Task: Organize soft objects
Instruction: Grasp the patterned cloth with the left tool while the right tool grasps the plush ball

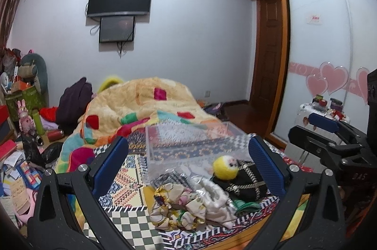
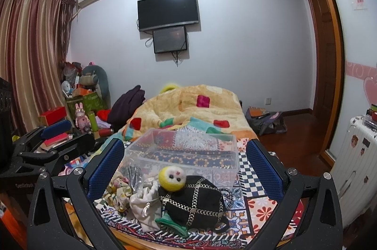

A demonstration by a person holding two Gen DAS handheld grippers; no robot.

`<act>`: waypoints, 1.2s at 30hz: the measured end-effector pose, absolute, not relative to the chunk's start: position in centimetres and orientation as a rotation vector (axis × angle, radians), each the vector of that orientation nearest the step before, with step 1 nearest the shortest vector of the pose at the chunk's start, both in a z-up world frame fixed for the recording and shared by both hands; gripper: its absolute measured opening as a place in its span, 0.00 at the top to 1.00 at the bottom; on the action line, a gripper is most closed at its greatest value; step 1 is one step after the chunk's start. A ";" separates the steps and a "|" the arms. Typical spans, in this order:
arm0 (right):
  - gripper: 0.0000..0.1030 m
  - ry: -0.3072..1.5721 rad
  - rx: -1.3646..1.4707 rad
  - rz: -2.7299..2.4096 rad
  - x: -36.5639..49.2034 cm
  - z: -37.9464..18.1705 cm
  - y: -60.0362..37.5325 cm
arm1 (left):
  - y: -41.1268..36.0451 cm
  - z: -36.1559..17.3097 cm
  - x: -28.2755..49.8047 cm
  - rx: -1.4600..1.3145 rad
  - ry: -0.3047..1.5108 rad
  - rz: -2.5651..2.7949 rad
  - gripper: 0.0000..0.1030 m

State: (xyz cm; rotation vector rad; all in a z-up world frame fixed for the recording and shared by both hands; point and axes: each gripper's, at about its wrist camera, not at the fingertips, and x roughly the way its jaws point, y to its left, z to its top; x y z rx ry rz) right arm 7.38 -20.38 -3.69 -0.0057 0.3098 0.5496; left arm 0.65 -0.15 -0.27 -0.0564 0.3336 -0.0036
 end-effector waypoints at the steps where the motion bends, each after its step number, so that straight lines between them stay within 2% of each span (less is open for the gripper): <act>1: 0.00 0.322 -0.006 0.555 7.6 -3.9 -20.3 | 0.1 -0.6 1.0 -0.059 0.349 0.002 0.00; 4: 0.02 0.372 -0.011 0.571 8.5 -4.9 -19.8 | 1.2 -1.6 2.2 -0.073 0.393 0.019 0.10; 5: 0.06 0.389 -0.013 0.580 8.8 -5.3 -19.6 | 1.5 -2.0 2.4 -0.076 0.406 0.021 0.15; 12: 0.29 0.535 -0.035 0.634 10.8 -8.1 -17.5 | 4.0 -4.9 5.2 -0.147 0.547 0.007 0.26; 20: 0.35 0.629 -0.066 0.638 12.5 -10.1 -16.1 | 4.0 -9.0 5.6 -0.179 0.689 -0.062 0.26; 22: 0.36 0.647 -0.087 0.628 13.1 -10.6 -15.4 | 4.0 -10.0 5.7 -0.186 0.718 -0.067 0.30; 24: 0.42 0.663 -0.098 0.619 13.4 -10.9 -15.0 | 4.0 -10.7 5.7 -0.192 0.743 -0.079 0.43; 26: 0.46 0.685 -0.097 0.622 13.9 -11.3 -14.8 | 3.9 -11.1 5.4 -0.187 0.741 -0.077 0.48; 29: 0.57 0.711 -0.086 0.629 14.3 -11.6 -14.7 | 4.0 -11.0 5.3 -0.187 0.737 -0.091 0.67; 32: 0.58 0.711 -0.079 0.634 14.2 -11.5 -14.8 | 3.9 -10.8 5.0 -0.183 0.736 -0.098 0.83; 36: 0.59 0.684 -0.075 0.638 13.5 -10.9 -15.1 | 3.8 -10.0 4.3 -0.155 0.713 -0.080 0.87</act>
